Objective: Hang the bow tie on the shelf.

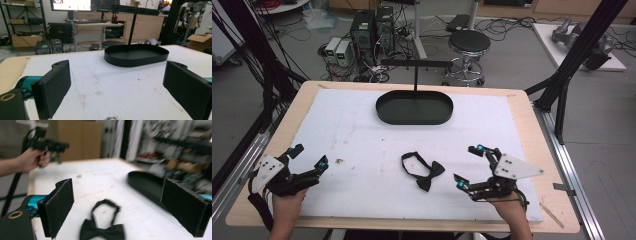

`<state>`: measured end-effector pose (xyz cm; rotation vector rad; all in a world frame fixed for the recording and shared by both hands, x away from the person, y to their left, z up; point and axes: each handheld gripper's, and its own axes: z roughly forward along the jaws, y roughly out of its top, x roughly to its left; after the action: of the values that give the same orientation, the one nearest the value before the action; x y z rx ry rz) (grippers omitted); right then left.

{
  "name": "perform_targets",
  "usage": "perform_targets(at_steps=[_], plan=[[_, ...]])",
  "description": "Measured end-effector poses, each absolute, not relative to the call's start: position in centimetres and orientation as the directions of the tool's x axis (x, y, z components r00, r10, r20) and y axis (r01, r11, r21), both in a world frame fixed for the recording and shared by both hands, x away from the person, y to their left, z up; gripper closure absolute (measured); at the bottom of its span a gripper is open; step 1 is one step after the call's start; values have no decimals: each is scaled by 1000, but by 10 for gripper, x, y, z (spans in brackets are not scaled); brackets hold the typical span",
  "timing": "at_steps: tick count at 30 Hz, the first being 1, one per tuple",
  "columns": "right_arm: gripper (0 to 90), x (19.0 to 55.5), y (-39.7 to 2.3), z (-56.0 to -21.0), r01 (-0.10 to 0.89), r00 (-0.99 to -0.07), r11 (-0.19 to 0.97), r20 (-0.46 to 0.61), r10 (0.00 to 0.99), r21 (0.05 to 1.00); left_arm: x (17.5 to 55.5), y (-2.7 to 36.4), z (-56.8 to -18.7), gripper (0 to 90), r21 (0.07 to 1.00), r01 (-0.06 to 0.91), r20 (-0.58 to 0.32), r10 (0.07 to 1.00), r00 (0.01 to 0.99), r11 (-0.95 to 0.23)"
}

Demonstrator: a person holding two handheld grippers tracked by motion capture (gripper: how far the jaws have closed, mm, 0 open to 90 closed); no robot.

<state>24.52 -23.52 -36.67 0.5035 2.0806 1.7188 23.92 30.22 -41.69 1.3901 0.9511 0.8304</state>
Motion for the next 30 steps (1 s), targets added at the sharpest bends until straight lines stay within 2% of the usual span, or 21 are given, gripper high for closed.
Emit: perform_targets(at_steps=[2, 5, 6, 11, 12, 20, 24, 27, 30], plan=[[106, 249, -229, -368, 34, -864, 204, -74, 497, 978, 239, 302, -417, 83, 997, 66, -62, 908, 415, 38], [120, 262, -206, -375, 108, -886, 272, -31, 463, 956, 239, 302, -417, 84, 997, 66, -60, 908, 414, 36], [150, 264, -200, -377, 116, -890, 295, -32, 455, 948, 239, 302, -417, 84, 997, 68, -57, 908, 414, 32], [163, 270, -180, -387, 138, -910, 382, -36, 414, 914, 240, 301, -418, 84, 997, 73, -53, 908, 416, 25], [183, 272, -170, -393, 156, -913, 428, -35, 406, 890, 240, 301, -418, 84, 997, 73, -51, 908, 415, 23], [267, 281, -140, -409, 231, -918, 518, 7, 398, 823, 238, 301, -416, 84, 998, 60, -41, 909, 414, 18], [316, 283, -127, -414, 231, -921, 567, -11, 390, 791, 237, 302, -416, 84, 998, 59, -42, 910, 413, 19], [366, 285, -109, -423, 243, -917, 639, -42, 397, 730, 237, 302, -416, 84, 998, 58, -40, 910, 413, 17], [405, 285, -104, -426, 256, -913, 656, -46, 406, 710, 236, 303, -415, 84, 998, 54, -40, 910, 412, 20]])
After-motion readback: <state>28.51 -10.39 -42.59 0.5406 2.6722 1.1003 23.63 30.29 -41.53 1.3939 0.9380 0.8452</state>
